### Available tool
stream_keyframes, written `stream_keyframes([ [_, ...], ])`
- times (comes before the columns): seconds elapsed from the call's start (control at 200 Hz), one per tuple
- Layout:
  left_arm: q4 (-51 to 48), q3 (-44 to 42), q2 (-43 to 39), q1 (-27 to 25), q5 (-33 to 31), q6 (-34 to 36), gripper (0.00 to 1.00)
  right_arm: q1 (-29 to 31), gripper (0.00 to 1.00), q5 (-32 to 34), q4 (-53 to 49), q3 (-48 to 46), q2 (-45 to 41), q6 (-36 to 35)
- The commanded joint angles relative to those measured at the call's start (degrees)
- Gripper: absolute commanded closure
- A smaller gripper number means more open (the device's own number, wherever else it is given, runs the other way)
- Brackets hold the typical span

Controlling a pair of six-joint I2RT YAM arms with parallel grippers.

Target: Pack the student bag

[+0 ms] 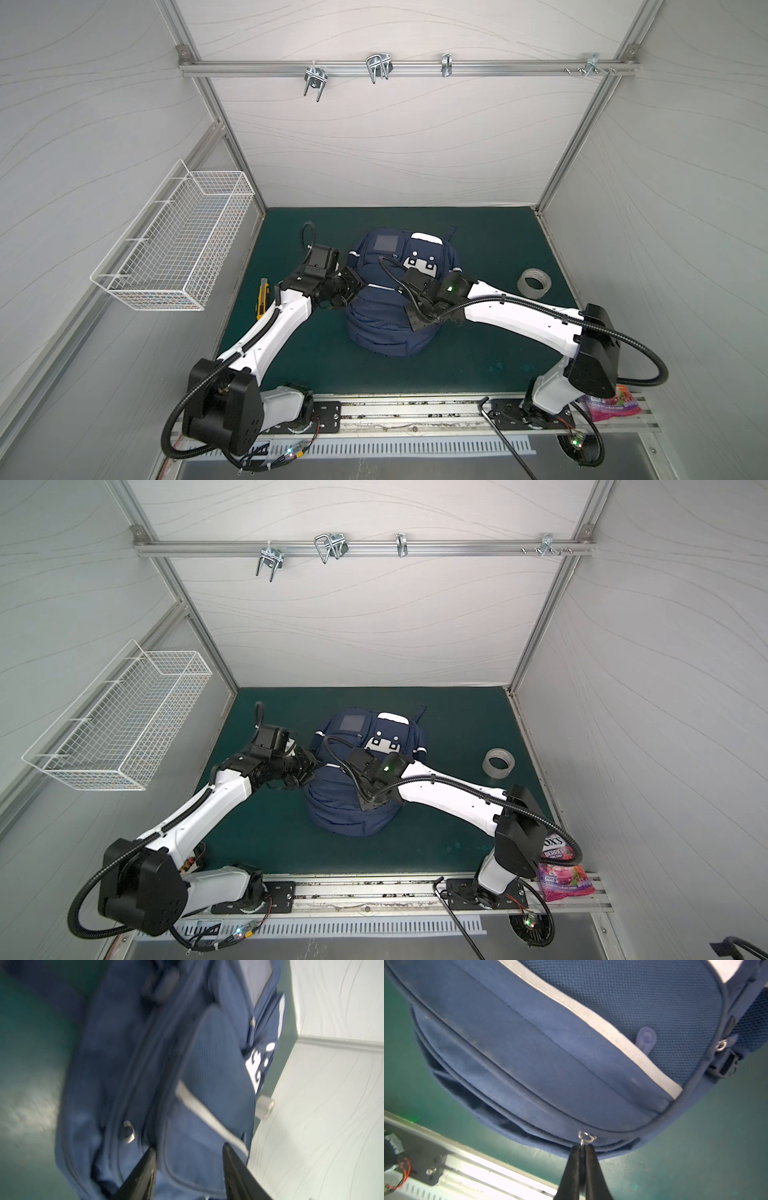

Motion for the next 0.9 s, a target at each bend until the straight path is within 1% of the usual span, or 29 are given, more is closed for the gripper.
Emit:
stream_keyframes([
  [0.0, 3.4, -0.3, 0.8, -4.5, 1.2, -7.7, 0.50, 0.4, 1.00, -3.4, -0.3, 3.2, 0.6, -1.0],
  [0.105, 4.9, 1.9, 3.5, -7.6, 1.5, -9.1, 0.51, 0.4, 1.00, -4.4, -0.5, 4.2, 1.0, -1.5],
  [0.195, 5.2, 3.3, 5.4, -9.2, 1.2, -10.3, 0.52, 0.3, 1.00, -4.8, -0.3, 4.7, 0.8, -1.8],
  [0.28, 7.1, 3.2, 6.5, -9.7, 0.8, -11.6, 0.55, 0.4, 1.00, -5.2, -0.1, 4.6, 0.4, -1.9],
  [0.32, 8.3, 3.1, 7.1, -9.7, 0.9, -12.1, 0.58, 0.4, 1.00, -5.2, -0.2, 4.5, 0.2, -1.9],
  [0.46, 8.5, 5.8, 9.8, -9.7, 1.4, -11.2, 0.73, 0.3, 1.00, -3.7, -1.4, 3.9, -0.6, -2.3],
  [0.56, 6.4, 7.3, 10.1, -9.8, 1.1, -9.4, 0.87, -0.2, 1.00, -1.5, -3.0, 3.3, -1.7, -2.9],
  [0.645, 4.4, 8.0, 9.7, -9.6, 0.6, -7.6, 1.00, -1.2, 1.00, 0.0, -4.2, 2.2, -3.2, -3.5],
  [0.76, 0.8, 8.7, 8.8, -9.6, -1.2, -4.5, 1.00, -3.6, 1.00, 1.4, -5.6, 0.2, -5.7, -4.3],
  [0.895, -0.7, 8.8, 7.9, -9.6, -2.1, -3.0, 1.00, -7.1, 1.00, 2.2, -7.0, -2.3, -8.6, -5.2],
])
